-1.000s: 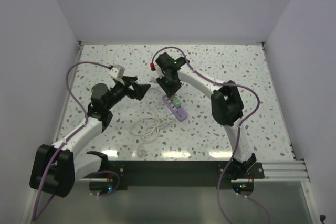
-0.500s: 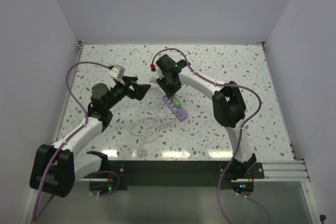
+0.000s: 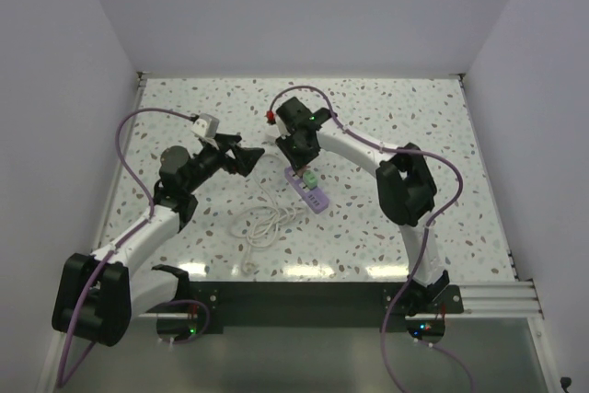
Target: Insert the plug
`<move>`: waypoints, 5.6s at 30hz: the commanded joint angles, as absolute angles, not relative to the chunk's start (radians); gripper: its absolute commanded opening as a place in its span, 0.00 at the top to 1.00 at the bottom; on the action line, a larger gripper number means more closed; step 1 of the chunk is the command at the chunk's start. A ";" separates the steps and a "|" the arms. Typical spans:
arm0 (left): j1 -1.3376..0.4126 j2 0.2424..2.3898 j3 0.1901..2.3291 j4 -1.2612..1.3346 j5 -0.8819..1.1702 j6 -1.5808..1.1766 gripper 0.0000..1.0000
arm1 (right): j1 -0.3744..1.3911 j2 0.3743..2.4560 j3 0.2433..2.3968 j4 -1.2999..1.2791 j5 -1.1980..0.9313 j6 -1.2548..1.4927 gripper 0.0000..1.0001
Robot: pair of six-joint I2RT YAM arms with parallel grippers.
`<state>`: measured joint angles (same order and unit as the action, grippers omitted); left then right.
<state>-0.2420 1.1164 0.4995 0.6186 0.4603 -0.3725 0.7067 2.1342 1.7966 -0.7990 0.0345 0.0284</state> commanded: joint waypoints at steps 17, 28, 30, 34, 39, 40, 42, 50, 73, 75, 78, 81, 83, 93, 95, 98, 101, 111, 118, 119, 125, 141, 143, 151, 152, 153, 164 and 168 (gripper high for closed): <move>-0.233 1.106 0.541 0.629 0.446 -0.342 0.06 | 0.707 1.979 1.812 -0.792 0.040 0.048 0.04; -0.233 1.124 0.545 0.618 0.374 -0.330 0.05 | 0.686 1.780 1.648 -0.698 0.167 0.067 0.01; -0.233 1.160 0.551 0.623 0.359 -0.331 0.05 | 0.672 1.717 1.609 -0.663 0.189 0.077 0.01; -0.233 1.235 0.577 0.621 0.353 -0.339 0.06 | 0.640 1.645 1.499 -0.578 0.261 0.089 0.01; -0.233 1.276 0.594 0.624 0.341 -0.342 0.06 | 0.533 1.603 1.399 -0.476 0.268 0.130 0.01; -0.233 1.279 0.594 0.623 0.333 -0.341 0.06 | 0.516 1.606 1.384 -0.463 0.259 0.136 0.01; -0.233 1.279 0.595 0.621 0.328 -0.337 0.06 | 0.488 1.632 1.381 -0.436 0.233 0.138 0.01; -0.235 1.282 0.592 0.618 0.330 -0.328 0.06 | 0.416 1.790 1.425 -0.364 0.089 0.032 0.02; -0.235 1.272 0.586 0.626 0.353 -0.322 0.06 | 0.330 2.126 1.675 -0.482 -0.086 -0.181 0.17; -0.235 1.269 0.586 0.626 0.356 -0.322 0.06 | 0.319 2.141 1.681 -0.489 -0.077 -0.172 0.19; -0.235 1.269 0.586 0.627 0.359 -0.322 0.06 | 0.311 2.152 1.690 -0.503 -0.063 -0.166 0.20; -0.235 1.269 0.584 0.629 0.360 -0.322 0.06 | 0.304 2.167 1.698 -0.520 -0.052 -0.169 0.21; -0.235 1.269 0.584 0.632 0.360 -0.322 0.06 | 0.302 2.177 1.703 -0.528 -0.061 -0.170 0.29; -0.235 1.258 0.578 0.640 0.373 -0.322 0.06 | 0.302 2.172 1.713 -0.552 -0.095 -0.132 0.78; -0.235 1.252 0.571 0.653 0.385 -0.322 0.06 | 0.301 2.152 1.713 -0.567 -0.094 -0.092 0.94; -0.245 1.244 0.557 0.686 0.400 -0.328 0.06 | 0.304 2.068 1.674 -0.548 -0.107 -0.011 1.00; -0.296 1.239 0.557 0.699 0.365 -0.313 0.07 | 0.327 1.935 1.582 -0.479 -0.127 0.102 1.00; -0.465 1.256 0.575 0.790 0.253 -0.347 0.09 | 0.523 1.537 1.254 -0.152 -0.015 0.480 1.00; -0.534 1.264 0.565 0.906 0.210 -0.416 0.11 | 0.660 1.463 1.196 -0.040 0.094 0.583 1.00; -0.535 1.262 0.561 0.919 0.210 -0.419 0.12 | 0.672 1.460 1.197 -0.040 0.098 0.589 1.00; -0.564 1.293 0.575 0.936 0.196 -0.431 0.15 | 0.713 1.453 1.178 -0.012 0.130 0.635 1.00; -0.581 1.364 0.611 0.940 0.239 -0.442 0.31 | 0.761 1.376 1.109 0.057 0.150 0.681 1.00; -0.581 1.370 0.609 0.956 0.242 -0.452 0.31 | 0.767 1.370 1.104 0.060 0.149 0.684 1.00; -0.581 1.400 0.629 0.991 0.270 -0.463 0.49 | 0.778 1.359 1.083 0.058 0.130 0.690 1.00; -0.581 1.404 0.629 0.994 0.271 -0.466 0.51 | 0.778 1.359 1.081 0.061 0.129 0.690 1.00; -0.581 1.407 0.629 1.000 0.282 -0.466 0.58 | 0.779 1.358 1.072 0.066 0.126 0.689 1.00; -0.580 1.405 0.638 0.985 0.365 -0.430 1.00 | 0.778 1.350 1.058 0.112 0.092 0.628 0.68; -0.572 1.390 0.663 0.899 0.423 -0.365 1.00 | 0.778 1.313 1.066 0.109 0.077 0.537 0.23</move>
